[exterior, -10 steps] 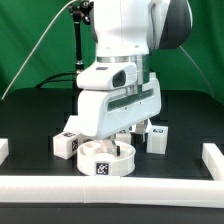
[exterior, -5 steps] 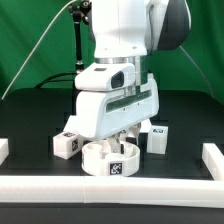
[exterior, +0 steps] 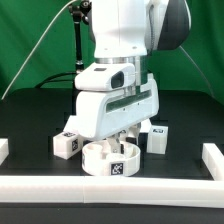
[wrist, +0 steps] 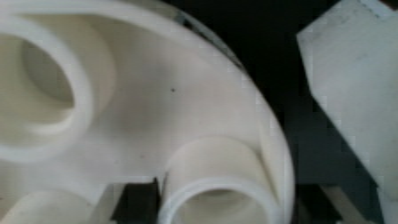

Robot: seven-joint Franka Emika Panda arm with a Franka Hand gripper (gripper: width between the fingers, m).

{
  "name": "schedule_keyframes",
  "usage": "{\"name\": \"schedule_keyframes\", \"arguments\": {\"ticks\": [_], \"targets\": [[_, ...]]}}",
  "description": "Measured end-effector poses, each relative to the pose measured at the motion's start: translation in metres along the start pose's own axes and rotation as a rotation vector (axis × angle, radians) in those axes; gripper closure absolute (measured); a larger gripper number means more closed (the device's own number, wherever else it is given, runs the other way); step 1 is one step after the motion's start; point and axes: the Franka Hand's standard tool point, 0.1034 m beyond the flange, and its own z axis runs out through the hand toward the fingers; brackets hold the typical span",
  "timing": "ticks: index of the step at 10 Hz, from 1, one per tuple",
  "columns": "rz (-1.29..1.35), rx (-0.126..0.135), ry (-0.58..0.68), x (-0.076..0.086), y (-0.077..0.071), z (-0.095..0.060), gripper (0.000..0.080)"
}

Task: Assemble stool

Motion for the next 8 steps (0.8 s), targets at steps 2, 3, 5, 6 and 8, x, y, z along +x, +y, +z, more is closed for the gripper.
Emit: {"name": "schedule_keyframes", "arguments": {"ticks": [2, 3, 5, 6, 8], "targets": [[-0.001, 0.0, 0.0, 0.001, 0.0, 0.0, 0.0472], [-0.012, -0.003, 0.007, 0.007, -0.001, 0.001, 0.0472], [-0.049, -0.006, 0.021, 0.036, 0.001, 0.003, 0.0472], [-0.055, 0.001, 0.028, 0.051, 0.0, 0.004, 0.0472], [-0.079, 0.006, 0.052, 0.084, -0.006, 0.005, 0.0472]]}}
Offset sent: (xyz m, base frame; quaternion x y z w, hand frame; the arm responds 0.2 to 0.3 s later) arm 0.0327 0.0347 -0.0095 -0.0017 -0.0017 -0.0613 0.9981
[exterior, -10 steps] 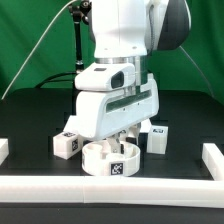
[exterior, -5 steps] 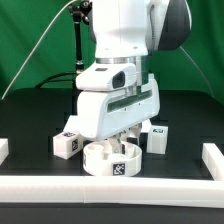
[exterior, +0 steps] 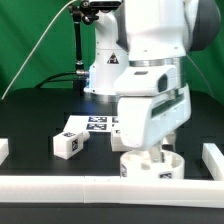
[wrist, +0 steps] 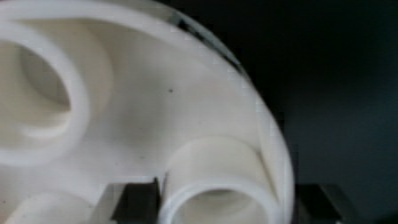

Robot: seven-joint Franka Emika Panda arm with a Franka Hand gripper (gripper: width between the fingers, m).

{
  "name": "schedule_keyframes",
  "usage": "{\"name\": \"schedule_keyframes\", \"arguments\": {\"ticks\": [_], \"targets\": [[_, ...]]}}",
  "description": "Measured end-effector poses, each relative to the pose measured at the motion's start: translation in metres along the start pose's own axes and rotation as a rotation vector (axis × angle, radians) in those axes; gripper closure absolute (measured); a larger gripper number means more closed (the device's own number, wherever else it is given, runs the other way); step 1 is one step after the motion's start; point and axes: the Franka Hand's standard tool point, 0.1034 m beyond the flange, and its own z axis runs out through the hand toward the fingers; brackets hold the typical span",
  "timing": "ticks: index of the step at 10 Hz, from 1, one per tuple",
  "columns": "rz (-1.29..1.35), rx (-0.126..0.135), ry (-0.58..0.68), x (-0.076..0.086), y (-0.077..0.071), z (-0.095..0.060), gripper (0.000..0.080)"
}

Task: Assemble stool

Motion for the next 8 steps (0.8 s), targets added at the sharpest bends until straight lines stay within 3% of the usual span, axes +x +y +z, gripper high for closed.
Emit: {"name": "schedule_keyframes", "arguments": {"ticks": [3, 8], "targets": [[0.073, -0.003, 0.021, 0.036, -0.008, 0.006, 0.0472], [0.13, -0.004, 0.025, 0.043, -0.01, 0.007, 0.0472]]}}
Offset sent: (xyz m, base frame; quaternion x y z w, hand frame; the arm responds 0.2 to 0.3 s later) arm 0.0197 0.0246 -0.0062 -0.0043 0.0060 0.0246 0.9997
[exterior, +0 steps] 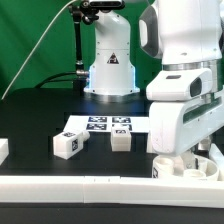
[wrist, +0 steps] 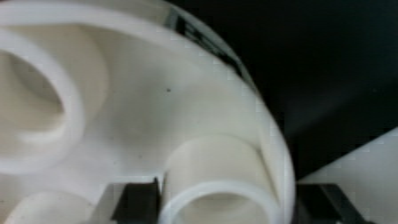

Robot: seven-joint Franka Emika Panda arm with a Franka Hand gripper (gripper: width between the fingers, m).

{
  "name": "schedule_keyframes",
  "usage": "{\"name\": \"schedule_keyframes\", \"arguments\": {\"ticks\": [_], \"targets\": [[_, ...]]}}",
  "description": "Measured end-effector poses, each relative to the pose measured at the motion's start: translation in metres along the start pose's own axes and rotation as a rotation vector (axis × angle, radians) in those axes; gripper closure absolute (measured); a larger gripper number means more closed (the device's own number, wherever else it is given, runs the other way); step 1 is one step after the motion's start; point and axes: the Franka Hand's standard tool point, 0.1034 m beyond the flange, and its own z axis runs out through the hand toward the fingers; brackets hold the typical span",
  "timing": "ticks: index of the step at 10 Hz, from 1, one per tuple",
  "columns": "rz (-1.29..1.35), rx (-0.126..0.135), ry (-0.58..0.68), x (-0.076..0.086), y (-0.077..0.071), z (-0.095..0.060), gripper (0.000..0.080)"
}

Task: Assemble stool

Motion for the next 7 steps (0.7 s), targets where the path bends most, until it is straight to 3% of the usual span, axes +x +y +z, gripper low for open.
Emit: {"name": "schedule_keyframes", "arguments": {"ticks": [2, 3, 4, 7], "targets": [[0.007, -0.005, -0.004, -0.004, 0.005, 0.0, 0.0245], [0.01, -0.005, -0.006, -0.006, 0.007, -0.001, 0.0245], [0.024, -0.005, -0.01, -0.007, 0.009, -0.009, 0.0172], [0.047, -0.003, -0.025, -0.003, 0.01, -0.041, 0.0151]]}}
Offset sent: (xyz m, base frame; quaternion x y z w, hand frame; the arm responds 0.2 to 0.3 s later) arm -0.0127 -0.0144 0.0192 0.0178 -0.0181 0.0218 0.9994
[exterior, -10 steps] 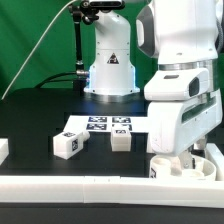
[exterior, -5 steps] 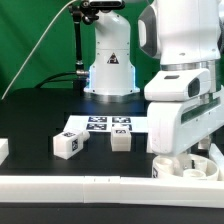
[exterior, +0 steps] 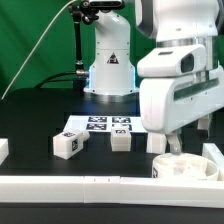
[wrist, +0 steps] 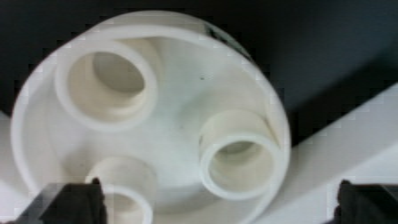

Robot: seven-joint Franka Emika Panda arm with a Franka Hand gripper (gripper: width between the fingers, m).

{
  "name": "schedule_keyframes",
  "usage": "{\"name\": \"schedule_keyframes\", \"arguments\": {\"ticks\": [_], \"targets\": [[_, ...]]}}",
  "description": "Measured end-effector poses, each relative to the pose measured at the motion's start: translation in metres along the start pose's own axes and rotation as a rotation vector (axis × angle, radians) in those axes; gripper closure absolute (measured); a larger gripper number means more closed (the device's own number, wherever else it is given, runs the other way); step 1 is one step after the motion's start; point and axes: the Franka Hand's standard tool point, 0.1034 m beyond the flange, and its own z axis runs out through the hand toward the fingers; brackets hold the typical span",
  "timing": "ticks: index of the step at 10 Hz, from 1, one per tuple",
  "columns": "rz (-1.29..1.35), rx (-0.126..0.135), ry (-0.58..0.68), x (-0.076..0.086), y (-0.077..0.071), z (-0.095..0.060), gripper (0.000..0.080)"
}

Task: Assemble stool

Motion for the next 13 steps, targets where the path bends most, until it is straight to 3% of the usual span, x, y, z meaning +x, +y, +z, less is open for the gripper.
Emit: {"name": "schedule_keyframes", "arguments": {"ticks": [1, 2, 4, 6, 10, 11, 13], "targets": [[-0.005, -0.011, 0.002, -0.005, 0.002, -0.017, 0.015], [-0.039, -0.017, -0.006, -0.023, 0.003, -0.024, 0.015], [-0.056, -0.029, -0.019, -0.076, 0.005, -0.027, 0.015], [-0.055, -0.041, -0.014, -0.105, 0.021, -0.029, 0.015], [0.091, -0.033, -0.009, -0.1, 0.018, -0.025, 0.015], [0.209, -0.038, -0.003, -0.1, 0.023, -0.021, 0.015], [0.528, -0.045, 0.012, -0.1, 0.01, -0.017, 0.015]]}}
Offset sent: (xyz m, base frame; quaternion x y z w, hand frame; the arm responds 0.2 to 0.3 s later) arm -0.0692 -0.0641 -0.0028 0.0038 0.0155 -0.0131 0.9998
